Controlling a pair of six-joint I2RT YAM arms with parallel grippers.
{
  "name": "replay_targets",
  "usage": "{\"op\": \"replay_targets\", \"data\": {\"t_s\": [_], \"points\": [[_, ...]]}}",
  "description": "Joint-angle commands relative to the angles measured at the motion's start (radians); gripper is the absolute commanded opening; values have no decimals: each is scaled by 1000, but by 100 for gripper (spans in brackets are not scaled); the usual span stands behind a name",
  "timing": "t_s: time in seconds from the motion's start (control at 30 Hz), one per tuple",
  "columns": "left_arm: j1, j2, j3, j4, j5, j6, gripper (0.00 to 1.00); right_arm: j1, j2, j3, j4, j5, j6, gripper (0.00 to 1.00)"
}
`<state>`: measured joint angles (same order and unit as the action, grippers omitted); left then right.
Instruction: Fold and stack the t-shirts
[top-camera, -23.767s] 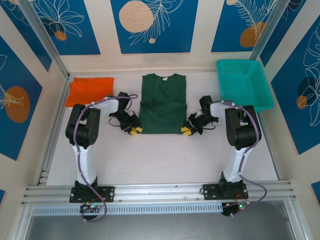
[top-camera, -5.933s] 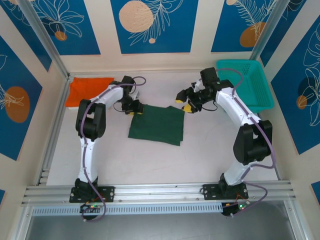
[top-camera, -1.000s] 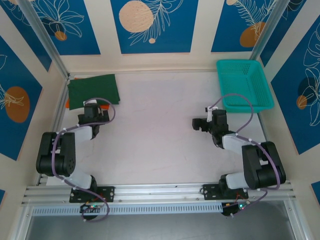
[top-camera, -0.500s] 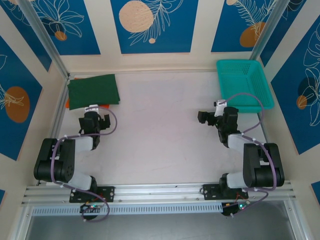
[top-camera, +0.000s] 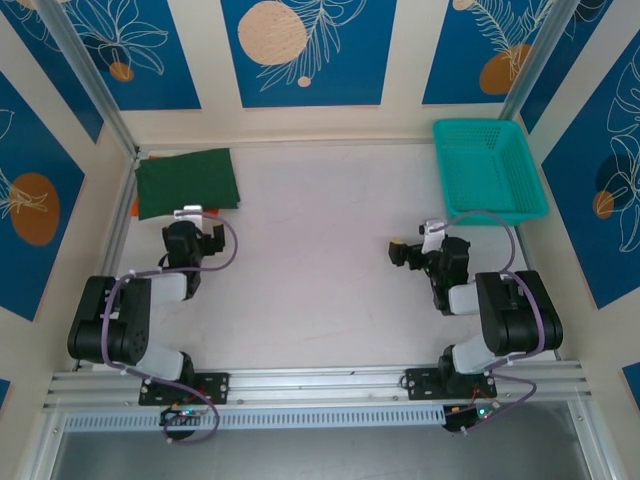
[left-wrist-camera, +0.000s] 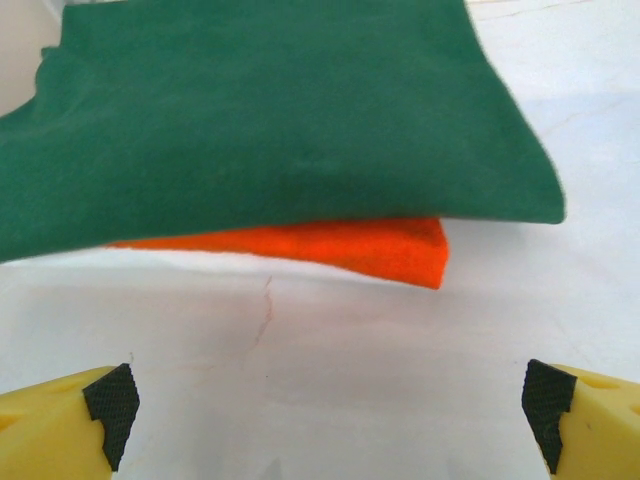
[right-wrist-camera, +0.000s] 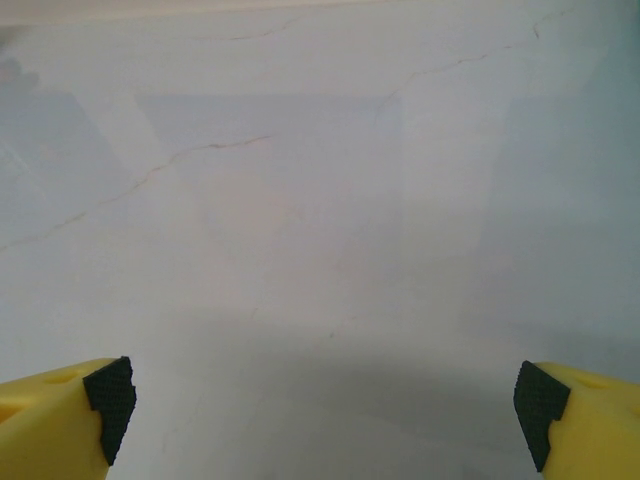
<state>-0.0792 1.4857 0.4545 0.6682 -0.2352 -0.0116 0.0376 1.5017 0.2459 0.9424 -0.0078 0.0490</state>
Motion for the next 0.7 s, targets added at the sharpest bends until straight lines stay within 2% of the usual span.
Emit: {"op": "replay_targets", "data": {"t_s": [0.0,0.17,0.23,0.3,0.33,0.37,0.67], "points": [[-17,13,-41,106,65,45,100,29,9,-13,190,63,-53,99],[-37,45,-92,230,76,80,100,26,8,18,132,89,-35,99],[-44,47,-100,250,74,88,100,8,13,63,54,99,-10,99],[-38,50,-79,214,85,77,100,-19,26,158,-118,166,59,99],[-19,55,-56,176,110,57,100,-41,20,168,-135,122,69,99],[6,56,-48,159,143,43,100,-39,27,161,-107,121,64,99],[13,50,-56,167,155,44,100,-30,22,160,-112,139,58,99]]}}
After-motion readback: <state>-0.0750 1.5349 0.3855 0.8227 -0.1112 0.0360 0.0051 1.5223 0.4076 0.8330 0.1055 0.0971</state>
